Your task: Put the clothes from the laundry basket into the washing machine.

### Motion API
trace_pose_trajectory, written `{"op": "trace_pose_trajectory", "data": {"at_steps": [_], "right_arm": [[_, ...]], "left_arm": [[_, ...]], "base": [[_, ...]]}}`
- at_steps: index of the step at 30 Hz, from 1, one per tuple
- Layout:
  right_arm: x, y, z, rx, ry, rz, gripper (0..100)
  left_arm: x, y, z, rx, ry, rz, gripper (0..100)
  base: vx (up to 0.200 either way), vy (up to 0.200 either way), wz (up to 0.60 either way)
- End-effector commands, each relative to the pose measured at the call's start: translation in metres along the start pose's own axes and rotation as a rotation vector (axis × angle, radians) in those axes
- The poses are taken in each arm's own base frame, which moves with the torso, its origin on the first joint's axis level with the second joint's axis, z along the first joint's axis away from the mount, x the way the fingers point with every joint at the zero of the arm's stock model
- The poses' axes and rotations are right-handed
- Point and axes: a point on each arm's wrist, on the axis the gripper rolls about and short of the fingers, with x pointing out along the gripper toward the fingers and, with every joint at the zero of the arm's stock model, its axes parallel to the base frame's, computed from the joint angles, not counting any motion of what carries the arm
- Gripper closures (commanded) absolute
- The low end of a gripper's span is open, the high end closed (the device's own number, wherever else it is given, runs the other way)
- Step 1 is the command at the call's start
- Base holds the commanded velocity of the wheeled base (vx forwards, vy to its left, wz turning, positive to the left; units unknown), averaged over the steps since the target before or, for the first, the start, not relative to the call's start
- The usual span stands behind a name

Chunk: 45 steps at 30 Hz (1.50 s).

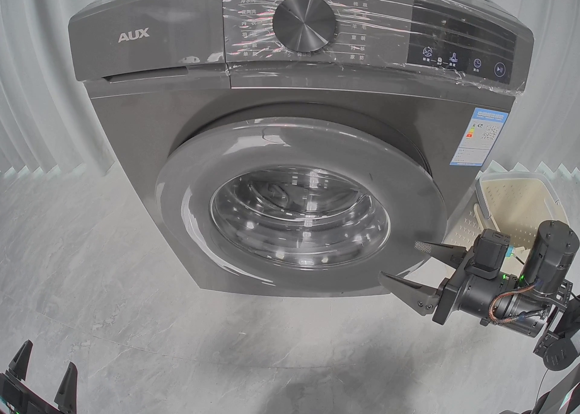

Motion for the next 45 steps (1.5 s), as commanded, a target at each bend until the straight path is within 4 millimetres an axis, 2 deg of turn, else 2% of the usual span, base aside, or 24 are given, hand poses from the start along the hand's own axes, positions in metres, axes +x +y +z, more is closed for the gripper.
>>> {"op": "trace_pose_trajectory", "data": {"at_steps": [1, 8, 15, 24, 28, 36, 38, 40, 45], "right_arm": [[0.003, -0.001, -0.001, 0.000, 0.004, -0.003, 0], [0.009, -0.002, 0.010, -0.009, -0.048, -0.006, 0], [0.024, -0.005, 0.033, -0.014, -0.180, -0.133, 0], [0.023, -0.005, 0.030, -0.013, -0.166, -0.130, 0], [0.016, -0.003, 0.022, -0.014, -0.130, -0.119, 0], [-0.042, 0.010, 0.024, -0.040, -0.163, -0.006, 0], [-0.057, 0.008, 0.019, -0.047, -0.157, -0.027, 0], [-0.060, 0.009, 0.017, -0.053, -0.155, -0.027, 0], [-0.097, -0.003, 0.008, -0.093, -0.192, -0.178, 0]], "left_arm": [[0.000, 0.000, -0.004, -0.001, 0.003, 0.001, 0], [0.000, 0.000, -0.005, -0.002, 0.003, 0.001, 0], [0.000, 0.000, -0.004, -0.002, 0.001, 0.000, 0], [0.000, 0.000, -0.004, -0.002, 0.003, 0.001, 0], [0.000, 0.000, -0.004, -0.002, 0.003, 0.001, 0], [0.000, 0.000, -0.005, -0.002, 0.003, 0.001, 0], [0.000, 0.000, -0.005, -0.002, 0.004, 0.001, 0], [0.000, 0.000, -0.004, -0.002, 0.001, 0.000, 0], [0.000, 0.000, -0.004, -0.004, 0.003, 0.001, 0]], "base": [[0.200, 0.000, 0.00], [0.000, 0.000, 0.00], [0.000, 0.000, 0.00], [0.000, 0.000, 0.00], [0.000, 0.000, 0.00], [0.000, 0.000, 0.00], [0.000, 0.000, 0.00], [0.000, 0.000, 0.00], [0.000, 0.000, 0.00]]}}
